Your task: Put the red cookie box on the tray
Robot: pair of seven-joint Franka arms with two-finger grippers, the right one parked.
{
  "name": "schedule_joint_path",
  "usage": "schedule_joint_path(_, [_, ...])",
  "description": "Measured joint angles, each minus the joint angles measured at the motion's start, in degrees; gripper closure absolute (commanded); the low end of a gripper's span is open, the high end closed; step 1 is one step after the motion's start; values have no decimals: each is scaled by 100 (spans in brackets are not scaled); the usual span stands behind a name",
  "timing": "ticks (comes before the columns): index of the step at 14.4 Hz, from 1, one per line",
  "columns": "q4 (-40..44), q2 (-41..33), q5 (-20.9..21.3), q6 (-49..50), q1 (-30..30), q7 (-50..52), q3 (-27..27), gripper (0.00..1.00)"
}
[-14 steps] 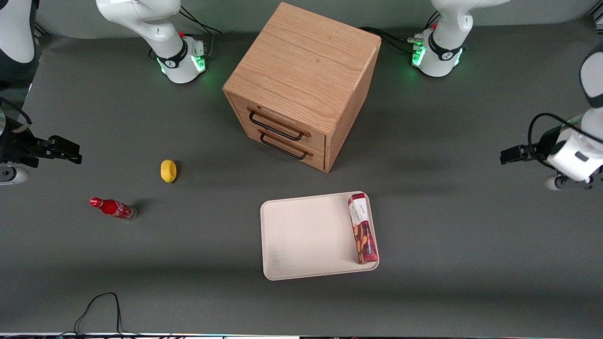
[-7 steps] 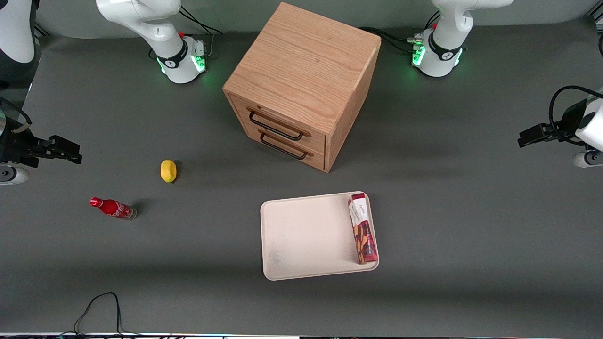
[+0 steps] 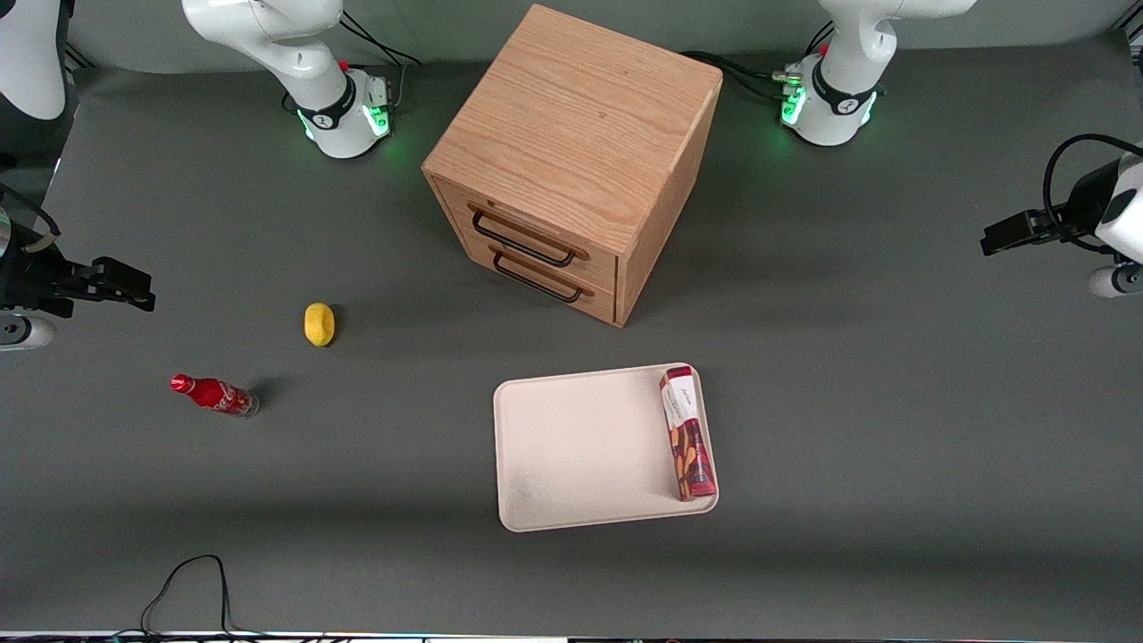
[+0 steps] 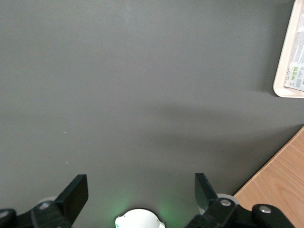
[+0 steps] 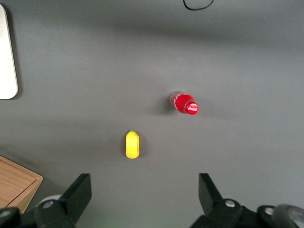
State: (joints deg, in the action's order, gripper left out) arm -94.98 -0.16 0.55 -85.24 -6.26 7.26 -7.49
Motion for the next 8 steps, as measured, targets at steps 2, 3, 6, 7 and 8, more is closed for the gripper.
schedule_joint_path(2, [80,0,99,24,-1,20,110,0])
schedule_joint_path(3, [97,0,117,24,-1,20,136,0])
schedule_joint_path(6, [134,1,130,29,2,24,139,0])
schedule_joint_path(7, [159,1,129,65,1,26,143,0])
schedule_joint_path(8, [199,0,129,150,-1,27,153,0])
